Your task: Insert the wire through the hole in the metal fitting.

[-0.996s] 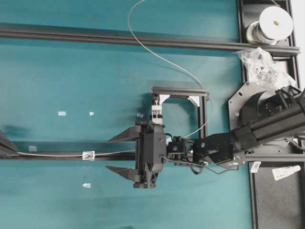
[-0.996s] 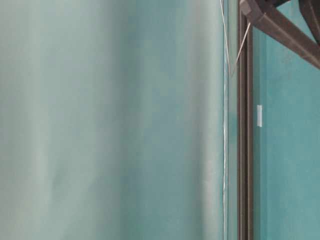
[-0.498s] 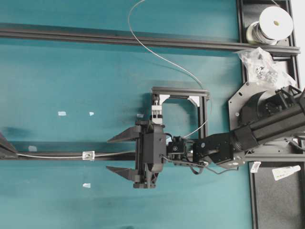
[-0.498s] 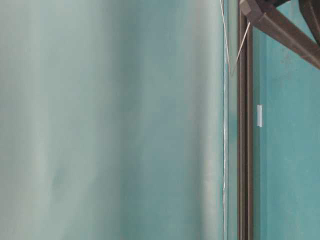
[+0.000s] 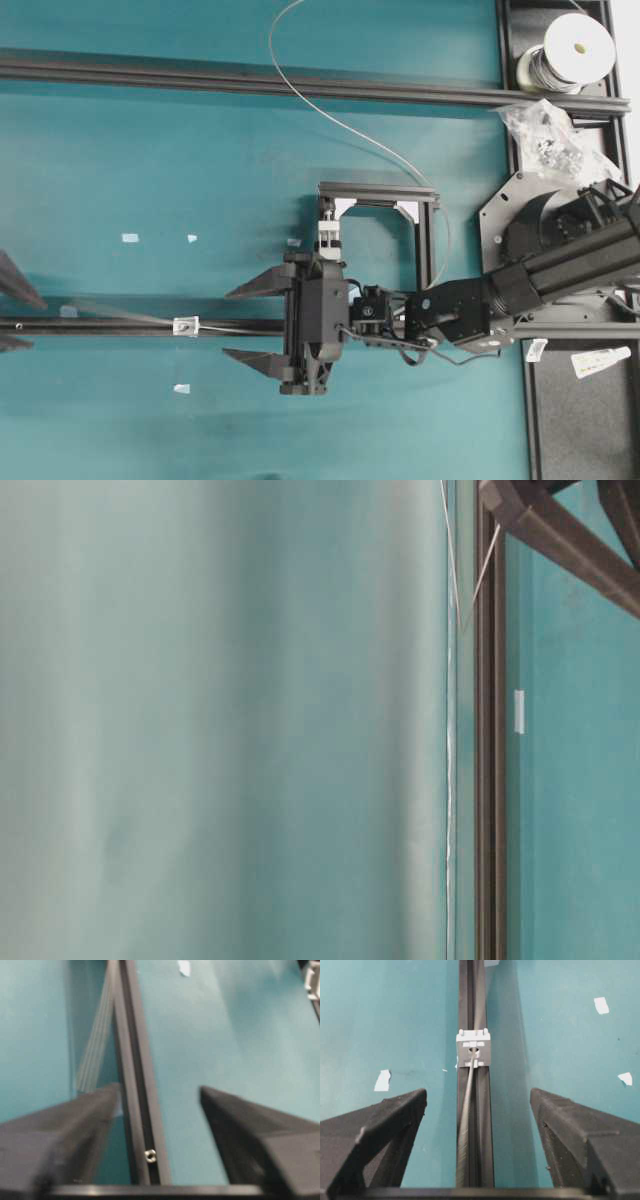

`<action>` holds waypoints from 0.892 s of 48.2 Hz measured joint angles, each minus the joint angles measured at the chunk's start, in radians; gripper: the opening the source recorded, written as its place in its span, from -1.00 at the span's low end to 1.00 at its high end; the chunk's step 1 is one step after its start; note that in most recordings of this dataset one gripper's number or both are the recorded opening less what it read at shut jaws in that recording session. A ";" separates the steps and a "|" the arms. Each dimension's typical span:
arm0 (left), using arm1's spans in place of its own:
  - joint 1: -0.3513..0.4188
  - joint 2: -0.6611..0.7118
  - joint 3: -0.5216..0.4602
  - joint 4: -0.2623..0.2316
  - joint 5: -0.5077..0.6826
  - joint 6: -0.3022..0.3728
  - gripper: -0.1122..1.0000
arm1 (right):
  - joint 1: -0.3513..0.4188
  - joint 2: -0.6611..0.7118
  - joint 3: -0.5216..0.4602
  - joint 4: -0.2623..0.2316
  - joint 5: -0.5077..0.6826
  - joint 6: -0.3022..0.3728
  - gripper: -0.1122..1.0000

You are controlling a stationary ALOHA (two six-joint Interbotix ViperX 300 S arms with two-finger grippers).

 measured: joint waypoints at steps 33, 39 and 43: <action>0.074 -0.034 0.003 0.000 0.000 0.014 0.66 | -0.002 -0.018 -0.002 0.000 0.002 -0.005 0.85; 0.084 -0.060 0.012 0.000 0.000 0.014 0.66 | 0.000 -0.038 0.005 0.000 0.002 -0.009 0.85; 0.094 -0.078 0.018 0.000 0.000 0.015 0.66 | -0.002 -0.051 0.014 0.000 0.002 -0.011 0.85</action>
